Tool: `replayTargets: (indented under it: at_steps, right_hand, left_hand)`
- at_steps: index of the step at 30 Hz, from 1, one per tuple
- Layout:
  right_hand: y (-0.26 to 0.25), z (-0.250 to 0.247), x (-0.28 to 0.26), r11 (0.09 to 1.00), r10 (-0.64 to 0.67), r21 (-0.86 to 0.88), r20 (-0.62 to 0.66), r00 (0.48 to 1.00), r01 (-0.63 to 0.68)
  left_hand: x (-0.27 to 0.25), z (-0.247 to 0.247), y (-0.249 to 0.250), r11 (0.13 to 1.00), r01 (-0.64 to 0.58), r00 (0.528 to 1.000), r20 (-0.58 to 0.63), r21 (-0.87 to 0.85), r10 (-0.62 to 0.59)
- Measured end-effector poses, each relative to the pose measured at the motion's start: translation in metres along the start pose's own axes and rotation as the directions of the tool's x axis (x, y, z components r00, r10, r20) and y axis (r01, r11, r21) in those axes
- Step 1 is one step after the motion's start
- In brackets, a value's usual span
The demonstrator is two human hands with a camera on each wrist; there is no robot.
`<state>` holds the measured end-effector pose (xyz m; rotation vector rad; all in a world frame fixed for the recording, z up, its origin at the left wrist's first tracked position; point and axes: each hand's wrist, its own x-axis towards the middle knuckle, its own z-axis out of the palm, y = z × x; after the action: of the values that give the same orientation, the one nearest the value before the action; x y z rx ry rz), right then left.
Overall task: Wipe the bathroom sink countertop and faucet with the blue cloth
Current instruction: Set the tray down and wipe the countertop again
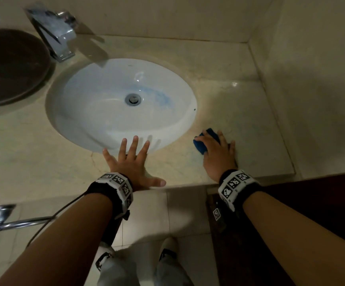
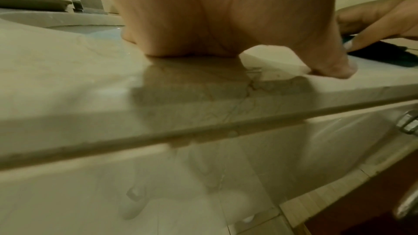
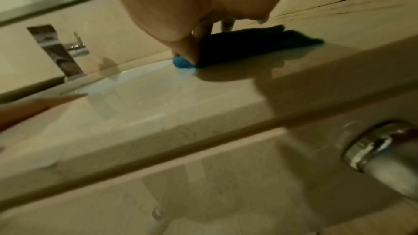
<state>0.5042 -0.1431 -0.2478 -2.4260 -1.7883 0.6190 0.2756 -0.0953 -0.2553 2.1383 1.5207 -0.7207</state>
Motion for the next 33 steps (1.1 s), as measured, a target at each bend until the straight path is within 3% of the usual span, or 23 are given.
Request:
replayTargets:
  at_steps: [3, 8, 10, 14, 16, 18, 21, 25, 28, 33]
  right_hand:
    - [0.009, -0.004, -0.004, 0.99, 0.072, 0.128, -0.069, 0.995, -0.063]
    - [0.02, -0.01, -0.008, 0.945, 0.165, 0.31, -0.178, 0.97, -0.104]
    - [0.021, -0.006, -0.007, 0.956, 0.197, 0.254, -0.181, 0.964, -0.147]
    - [0.029, 0.001, -0.004, 0.925, 0.376, 0.051, 0.009, 0.927, -0.376]
    - [0.039, -0.003, -0.003, 0.916, 0.4, -0.037, 0.011, 0.916, -0.399]
    - [0.046, -0.01, 0.0, 0.916, 0.4, -0.013, 0.018, 0.916, -0.4]
    - [0.049, -0.01, 0.0, 0.936, 0.344, 0.068, 0.042, 0.938, -0.346]
    - [0.044, 0.002, -0.02, 0.989, 0.146, -0.028, 0.054, 0.988, -0.144]
    - [0.028, 0.015, -0.039, 0.995, -0.001, -0.095, 0.115, 0.993, 0.012]
    - [-0.005, 0.025, -0.042, 0.988, -0.016, -0.148, 0.179, 0.984, 0.043]
  left_hand:
    - [-0.002, -0.009, 0.005, 0.999, 0.025, 0.999, 0.031, 0.023, -0.026]
    - [-0.002, -0.016, 0.045, 0.998, -0.027, 0.999, -0.034, -0.055, 0.026]
    - [0.002, -0.011, 0.054, 0.997, -0.03, 1.0, -0.01, -0.074, 0.03]
    - [0.008, -0.003, 0.054, 0.997, -0.028, 1.0, -0.001, -0.065, 0.028]
    - [0.007, -0.003, 0.053, 0.997, -0.037, 0.999, -0.012, -0.062, 0.036]
    - [0.007, -0.003, 0.054, 0.998, -0.041, 0.999, -0.015, -0.056, 0.04]
    - [0.007, -0.004, 0.054, 0.998, -0.045, 0.999, -0.011, -0.052, 0.044]
    - [0.006, -0.004, 0.053, 0.998, -0.052, 0.999, 0.0, -0.046, 0.052]
    - [0.006, -0.006, 0.052, 0.997, -0.057, 0.998, 0.01, -0.05, 0.058]
    - [0.0, -0.001, 0.037, 0.999, -0.041, 0.998, -0.058, -0.028, 0.039]
